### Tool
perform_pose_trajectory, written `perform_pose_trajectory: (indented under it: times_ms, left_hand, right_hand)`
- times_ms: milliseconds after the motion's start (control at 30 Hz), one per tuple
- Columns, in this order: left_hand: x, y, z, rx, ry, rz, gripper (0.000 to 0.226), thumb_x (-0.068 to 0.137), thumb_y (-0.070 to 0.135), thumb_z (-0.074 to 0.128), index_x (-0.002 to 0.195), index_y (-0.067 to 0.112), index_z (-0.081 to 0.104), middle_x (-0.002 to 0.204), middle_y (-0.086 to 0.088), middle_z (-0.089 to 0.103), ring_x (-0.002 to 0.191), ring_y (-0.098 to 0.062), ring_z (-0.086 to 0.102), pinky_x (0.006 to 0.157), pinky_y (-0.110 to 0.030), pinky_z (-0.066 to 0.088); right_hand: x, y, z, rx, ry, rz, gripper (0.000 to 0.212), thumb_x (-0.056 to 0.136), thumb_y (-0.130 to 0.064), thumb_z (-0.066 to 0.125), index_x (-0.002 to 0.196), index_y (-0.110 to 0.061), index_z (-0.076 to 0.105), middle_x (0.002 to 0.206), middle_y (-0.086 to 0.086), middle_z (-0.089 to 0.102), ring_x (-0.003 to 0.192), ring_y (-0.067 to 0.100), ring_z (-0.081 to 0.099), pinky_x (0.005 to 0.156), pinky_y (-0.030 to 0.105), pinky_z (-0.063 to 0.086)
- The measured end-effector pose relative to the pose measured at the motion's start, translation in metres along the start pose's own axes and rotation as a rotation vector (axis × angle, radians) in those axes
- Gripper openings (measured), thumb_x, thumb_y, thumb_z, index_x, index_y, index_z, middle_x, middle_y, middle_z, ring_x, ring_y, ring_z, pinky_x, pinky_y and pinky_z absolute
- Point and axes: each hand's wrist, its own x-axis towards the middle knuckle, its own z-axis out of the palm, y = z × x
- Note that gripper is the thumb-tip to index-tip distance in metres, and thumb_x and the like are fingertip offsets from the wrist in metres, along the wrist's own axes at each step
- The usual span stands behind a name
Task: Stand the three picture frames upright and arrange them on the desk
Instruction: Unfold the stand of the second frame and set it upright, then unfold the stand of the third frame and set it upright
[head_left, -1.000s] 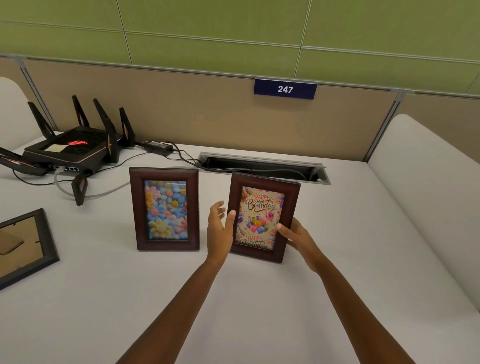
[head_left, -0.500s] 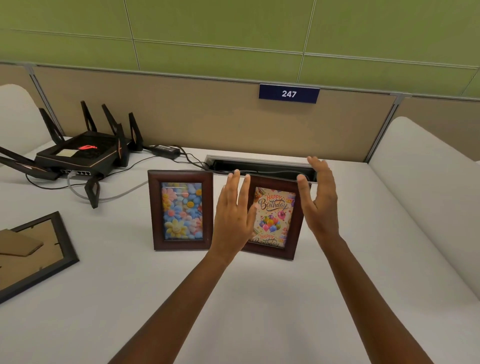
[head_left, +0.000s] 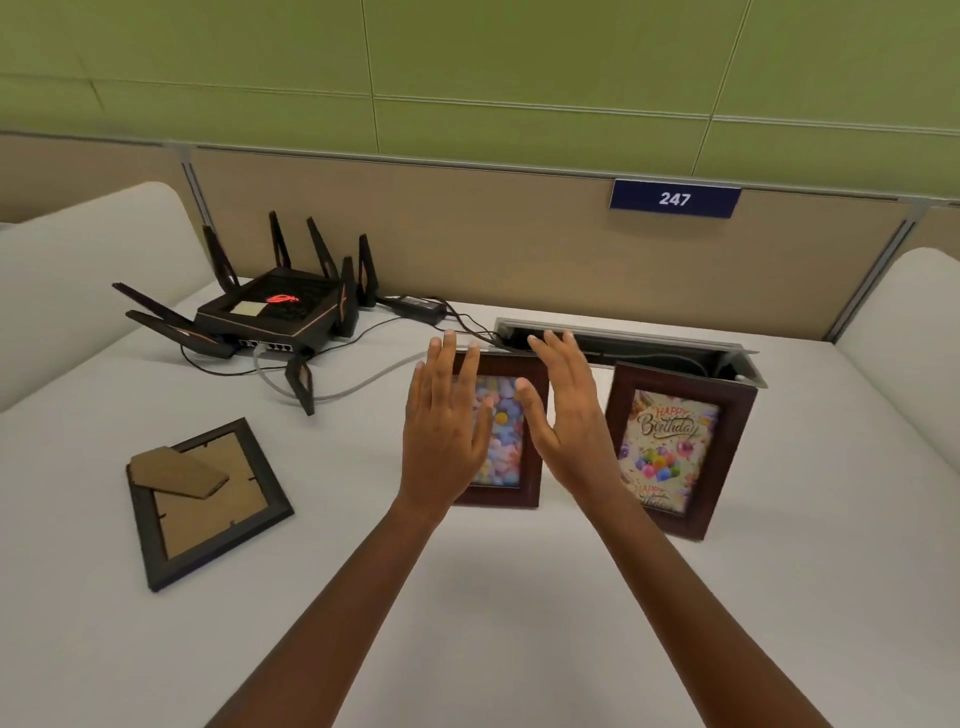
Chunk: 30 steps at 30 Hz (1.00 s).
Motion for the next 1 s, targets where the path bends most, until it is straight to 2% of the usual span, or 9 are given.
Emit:
perform_pose_trajectory:
  times_ms: [133, 267, 400, 567, 700, 800, 867, 933, 1000]
  left_hand:
    - [-0.009, -0.044, -0.015, 0.066, -0.014, -0.064, 0.053, 0.083, 0.022, 0.056, 0.130, -0.001, 0.046, 0.137, -0.028, 0.046, 0.127, -0.043, 0.043, 0.104, -0.049, 0.025]
    - [-0.022, -0.086, -0.023, 0.113, -0.077, -0.139, 0.054, 0.084, 0.023, 0.059, 0.132, 0.001, 0.045, 0.140, -0.026, 0.044, 0.129, -0.041, 0.041, 0.104, -0.052, 0.034]
    - [-0.041, -0.131, -0.027, 0.116, -0.163, -0.258, 0.055, 0.083, 0.023, 0.063, 0.130, 0.000, 0.047, 0.137, -0.027, 0.046, 0.126, -0.043, 0.045, 0.100, -0.053, 0.041]
    - [-0.070, -0.188, -0.031, 0.184, -0.344, -0.457, 0.055, 0.093, 0.031, 0.045, 0.139, 0.003, 0.033, 0.148, -0.025, 0.029, 0.139, -0.038, 0.026, 0.112, -0.044, 0.029]
    - [-0.086, -0.224, -0.037, 0.295, -0.505, -0.576, 0.058, 0.096, 0.039, 0.033, 0.142, 0.006, 0.025, 0.150, -0.023, 0.023, 0.140, -0.035, 0.022, 0.114, -0.041, 0.025]
    - [-0.094, -0.240, -0.044, 0.355, -0.566, -0.625, 0.055, 0.095, 0.042, 0.033, 0.136, 0.007, 0.031, 0.144, -0.022, 0.030, 0.134, -0.034, 0.030, 0.109, -0.041, 0.034]
    - [-0.099, -0.246, -0.049, 0.386, -0.599, -0.675, 0.053, 0.093, 0.043, 0.035, 0.133, 0.007, 0.034, 0.141, -0.022, 0.031, 0.132, -0.036, 0.031, 0.107, -0.044, 0.034]
    - [-0.104, -0.250, -0.053, 0.396, -0.640, -0.760, 0.058, 0.092, 0.046, 0.037, 0.134, 0.006, 0.030, 0.145, -0.026, 0.026, 0.136, -0.041, 0.024, 0.109, -0.051, 0.028]
    - [-0.109, -0.253, -0.056, 0.386, -0.667, -0.841, 0.064, 0.091, 0.048, 0.039, 0.136, 0.005, 0.026, 0.148, -0.030, 0.020, 0.136, -0.044, 0.023, 0.108, -0.053, 0.029]
  right_hand:
    - [0.002, -0.028, 0.038, 0.039, -0.062, -0.021, 0.053, 0.089, -0.035, 0.037, 0.137, -0.014, 0.034, 0.150, 0.009, 0.030, 0.135, 0.006, 0.007, 0.111, 0.027, 0.012]
    - [-0.001, -0.048, 0.080, 0.031, -0.146, 0.002, 0.051, 0.091, -0.036, 0.038, 0.138, -0.017, 0.032, 0.151, 0.006, 0.029, 0.142, 0.017, 0.014, 0.110, 0.027, 0.010]
    - [-0.012, -0.062, 0.124, 0.039, -0.309, 0.035, 0.049, 0.094, -0.037, 0.037, 0.140, -0.025, 0.025, 0.155, -0.002, 0.020, 0.144, 0.013, 0.009, 0.110, 0.023, 0.005]
    - [-0.029, -0.075, 0.174, 0.074, -0.543, 0.128, 0.052, 0.095, -0.041, 0.033, 0.143, -0.026, 0.017, 0.156, -0.002, 0.015, 0.144, 0.013, 0.005, 0.117, 0.033, 0.011]
    - [-0.040, -0.083, 0.207, 0.043, -0.693, 0.197, 0.057, 0.095, -0.042, 0.033, 0.144, -0.020, 0.015, 0.156, 0.002, 0.016, 0.144, 0.015, 0.009, 0.117, 0.031, 0.011]
    - [-0.044, -0.089, 0.226, -0.011, -0.770, 0.276, 0.059, 0.094, -0.043, 0.034, 0.143, -0.013, 0.019, 0.152, 0.009, 0.025, 0.141, 0.022, 0.021, 0.114, 0.033, 0.021]
    - [-0.044, -0.094, 0.235, -0.075, -0.797, 0.315, 0.059, 0.094, -0.043, 0.035, 0.140, -0.008, 0.023, 0.148, 0.014, 0.031, 0.136, 0.027, 0.028, 0.111, 0.036, 0.027]
    - [-0.043, -0.099, 0.241, -0.152, -0.804, 0.309, 0.056, 0.094, -0.041, 0.036, 0.136, -0.004, 0.031, 0.141, 0.017, 0.038, 0.130, 0.029, 0.034, 0.106, 0.036, 0.033]
    - [-0.041, -0.102, 0.245, -0.182, -0.798, 0.309, 0.051, 0.094, -0.039, 0.038, 0.131, -0.003, 0.038, 0.136, 0.019, 0.042, 0.126, 0.030, 0.038, 0.102, 0.035, 0.036]
